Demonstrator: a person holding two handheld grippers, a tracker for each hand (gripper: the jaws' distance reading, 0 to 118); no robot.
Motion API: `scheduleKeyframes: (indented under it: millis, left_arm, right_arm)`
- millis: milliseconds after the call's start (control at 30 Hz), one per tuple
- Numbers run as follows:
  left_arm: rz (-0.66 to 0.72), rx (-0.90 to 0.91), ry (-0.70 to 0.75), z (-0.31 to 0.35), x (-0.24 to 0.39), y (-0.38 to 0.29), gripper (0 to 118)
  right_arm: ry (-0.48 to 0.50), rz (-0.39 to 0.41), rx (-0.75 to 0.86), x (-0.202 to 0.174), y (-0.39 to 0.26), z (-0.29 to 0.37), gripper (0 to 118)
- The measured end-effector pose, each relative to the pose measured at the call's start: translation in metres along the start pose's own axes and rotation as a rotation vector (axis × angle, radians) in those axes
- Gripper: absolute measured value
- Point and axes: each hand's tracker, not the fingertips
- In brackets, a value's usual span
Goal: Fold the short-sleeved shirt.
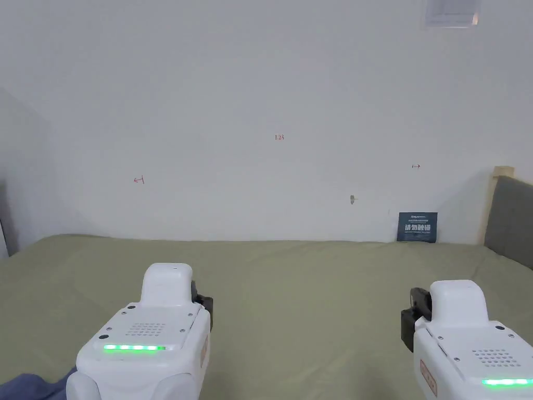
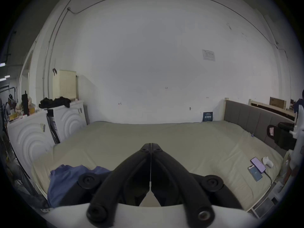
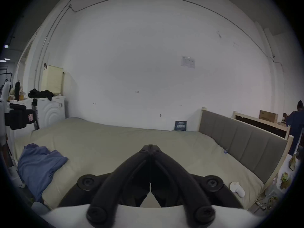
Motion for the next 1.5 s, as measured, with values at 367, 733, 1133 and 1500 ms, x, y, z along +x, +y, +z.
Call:
scheduleKeyframes:
  millis: [367, 733, 1133, 1500]
  left_arm:
    - [-0.029, 0.0, 0.044, 0.002, -0.022, -0.005, 0]
    - [0.02, -0.038, 0.438, 0.066, -0.174, -0.008, 0]
    - [0.105, -0.11, 0.607, 0.101, -0.26, -0.036, 0]
    - [0.105, -0.215, 0.549, 0.04, -0.274, -0.07, 0]
  right_arm:
    - [-0.01, -0.023, -0.032, -0.008, -0.002, -0.012, 2]
    - [0.409, -0.03, -0.033, -0.169, -0.004, -0.045, 2]
    - [0.574, -0.008, -0.056, -0.244, -0.01, -0.053, 2]
    - [0.592, 0.015, -0.111, -0.264, -0.031, -0.078, 2]
